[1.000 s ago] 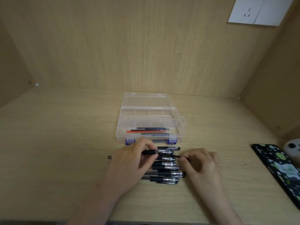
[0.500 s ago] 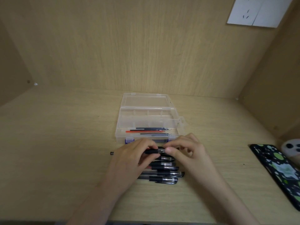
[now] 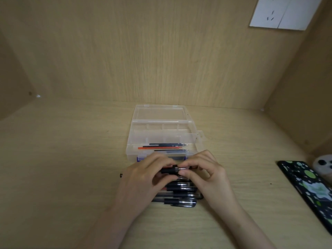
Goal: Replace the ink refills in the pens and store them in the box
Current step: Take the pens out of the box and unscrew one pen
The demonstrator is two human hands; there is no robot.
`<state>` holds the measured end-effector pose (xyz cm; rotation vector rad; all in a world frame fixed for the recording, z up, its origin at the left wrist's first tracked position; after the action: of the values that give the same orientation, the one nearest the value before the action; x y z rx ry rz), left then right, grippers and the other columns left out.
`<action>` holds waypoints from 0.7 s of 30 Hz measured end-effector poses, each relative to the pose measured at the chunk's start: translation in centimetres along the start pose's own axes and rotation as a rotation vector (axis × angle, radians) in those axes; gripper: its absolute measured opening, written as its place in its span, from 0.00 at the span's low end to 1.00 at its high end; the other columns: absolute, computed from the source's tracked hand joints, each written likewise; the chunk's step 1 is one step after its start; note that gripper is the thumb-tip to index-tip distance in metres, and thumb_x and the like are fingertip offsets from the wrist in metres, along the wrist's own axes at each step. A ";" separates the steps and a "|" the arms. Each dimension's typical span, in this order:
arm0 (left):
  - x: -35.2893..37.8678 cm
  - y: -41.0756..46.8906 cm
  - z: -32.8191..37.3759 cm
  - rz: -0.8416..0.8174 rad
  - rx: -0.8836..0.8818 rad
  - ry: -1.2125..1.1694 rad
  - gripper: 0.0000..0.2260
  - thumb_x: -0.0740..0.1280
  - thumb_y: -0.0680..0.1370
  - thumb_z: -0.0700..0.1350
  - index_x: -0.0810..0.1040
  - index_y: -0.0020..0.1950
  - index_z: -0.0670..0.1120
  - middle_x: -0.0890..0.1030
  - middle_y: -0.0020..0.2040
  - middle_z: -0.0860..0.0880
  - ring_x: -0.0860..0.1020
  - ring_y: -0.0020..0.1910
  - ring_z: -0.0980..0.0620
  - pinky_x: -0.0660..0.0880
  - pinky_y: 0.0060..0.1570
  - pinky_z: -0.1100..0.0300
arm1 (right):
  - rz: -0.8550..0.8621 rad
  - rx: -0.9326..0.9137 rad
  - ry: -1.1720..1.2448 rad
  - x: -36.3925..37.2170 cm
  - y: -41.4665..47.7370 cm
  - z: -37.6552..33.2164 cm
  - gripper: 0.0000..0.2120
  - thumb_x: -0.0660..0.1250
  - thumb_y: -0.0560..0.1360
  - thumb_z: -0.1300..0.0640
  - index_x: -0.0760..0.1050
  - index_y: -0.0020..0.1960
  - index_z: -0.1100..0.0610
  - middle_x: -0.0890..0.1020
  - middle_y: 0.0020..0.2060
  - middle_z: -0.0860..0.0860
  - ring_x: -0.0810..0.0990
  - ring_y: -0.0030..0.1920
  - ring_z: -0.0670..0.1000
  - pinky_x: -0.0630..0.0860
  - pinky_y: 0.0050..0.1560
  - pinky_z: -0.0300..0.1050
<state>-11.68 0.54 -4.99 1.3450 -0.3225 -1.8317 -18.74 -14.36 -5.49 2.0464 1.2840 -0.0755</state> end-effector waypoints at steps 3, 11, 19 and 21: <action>-0.1 0.0 -0.1 0.017 -0.016 -0.008 0.07 0.65 0.75 0.54 0.73 0.49 0.54 0.73 0.47 0.60 0.75 0.39 0.63 0.74 0.33 0.66 | -0.005 -0.017 -0.012 0.1 -0.1 -0.2 0.05 0.71 0.68 0.51 0.80 0.44 0.48 0.80 0.40 0.41 0.75 0.47 0.43 0.69 0.49 0.32; -0.2 -0.1 -0.2 0.030 0.020 0.016 0.07 0.64 0.75 0.54 0.74 0.48 0.52 0.75 0.46 0.58 0.76 0.38 0.62 0.74 0.32 0.67 | -0.046 0.096 -0.011 0.1 -0.1 0.2 0.08 0.70 0.68 0.46 0.81 0.44 0.47 0.80 0.38 0.42 0.74 0.46 0.44 0.67 0.47 0.31; -0.3 -0.3 -0.4 0.042 0.011 -0.009 0.09 0.64 0.76 0.55 0.78 0.48 0.50 0.77 0.45 0.58 0.77 0.39 0.61 0.76 0.33 0.61 | -0.055 0.169 0.090 -0.1 -0.2 0.1 0.11 0.74 0.66 0.50 0.79 0.48 0.47 0.80 0.42 0.43 0.75 0.47 0.45 0.67 0.48 0.29; -0.2 -0.2 -0.3 0.040 0.017 -0.004 0.10 0.64 0.76 0.55 0.78 0.48 0.50 0.78 0.45 0.57 0.77 0.39 0.60 0.76 0.33 0.61 | -0.066 0.145 0.035 0.0 -0.2 0.2 0.07 0.71 0.67 0.47 0.80 0.43 0.48 0.80 0.40 0.43 0.74 0.46 0.44 0.67 0.47 0.30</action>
<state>-11.46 0.94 -5.10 1.3375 -0.3649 -1.8024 -18.80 -14.38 -5.71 2.1349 1.4038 -0.1684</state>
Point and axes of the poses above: each hand's wrist, its own y-axis towards the middle knuckle, its own x-axis out of the palm, z = x × y, the point moved 4 cm from there along y, towards the middle knuckle
